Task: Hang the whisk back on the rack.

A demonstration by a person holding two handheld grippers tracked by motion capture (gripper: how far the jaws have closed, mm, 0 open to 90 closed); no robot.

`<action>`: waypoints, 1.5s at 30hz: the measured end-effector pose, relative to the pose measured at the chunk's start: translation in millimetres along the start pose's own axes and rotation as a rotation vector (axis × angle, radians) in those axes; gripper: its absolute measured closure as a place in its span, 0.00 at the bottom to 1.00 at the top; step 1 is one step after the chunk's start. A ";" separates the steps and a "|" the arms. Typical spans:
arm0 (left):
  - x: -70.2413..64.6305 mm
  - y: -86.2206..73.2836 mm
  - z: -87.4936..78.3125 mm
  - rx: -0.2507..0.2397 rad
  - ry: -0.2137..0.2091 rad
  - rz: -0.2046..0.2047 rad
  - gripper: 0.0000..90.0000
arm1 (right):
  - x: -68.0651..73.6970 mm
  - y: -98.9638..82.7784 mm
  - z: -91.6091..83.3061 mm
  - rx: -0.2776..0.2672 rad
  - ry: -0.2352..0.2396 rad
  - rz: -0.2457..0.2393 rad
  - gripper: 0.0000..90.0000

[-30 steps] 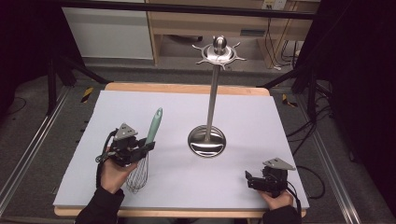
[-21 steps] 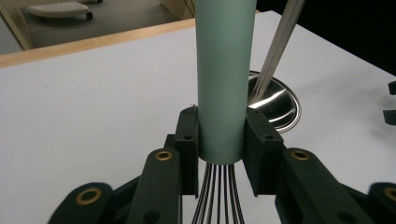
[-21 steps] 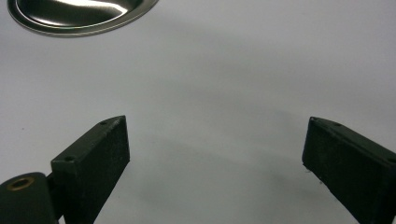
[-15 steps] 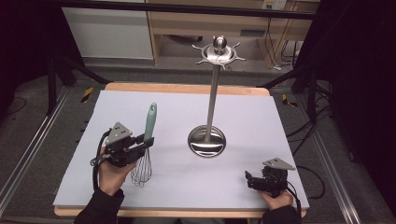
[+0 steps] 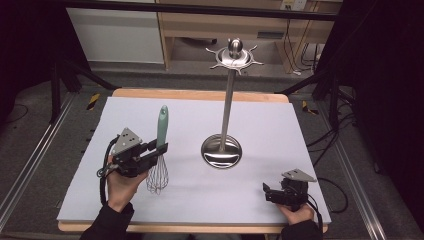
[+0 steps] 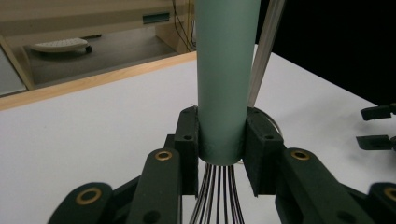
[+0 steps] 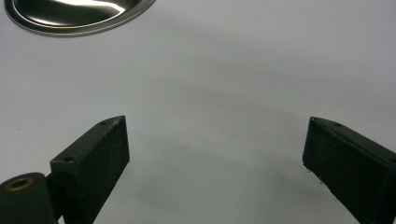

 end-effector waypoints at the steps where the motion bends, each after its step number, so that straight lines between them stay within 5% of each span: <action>1: -1.4 1.6 -0.4 -0.002 -0.003 0.006 0.76 | 0.1 -0.1 -0.1 0.002 -0.002 0.003 0.09; 28: -18.8 9.9 -4.5 -0.025 -0.057 0.047 0.76 | -0.9 -0.4 1.3 0.007 -0.010 0.008 0.09; 45: -45.1 29.8 8.4 -0.037 -0.097 0.084 0.76 | 0.6 -1.0 1.7 0.013 -0.014 -0.001 0.09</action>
Point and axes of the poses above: each handheld gripper's, and its own axes: z roughly forward along the jaws, y roughly out of its top, x roughly to its left, the point moved 3 cm from there along z, roughly forward along the jaws, and after that the axes turned 10 degrees about y, right-handed, at the moved point
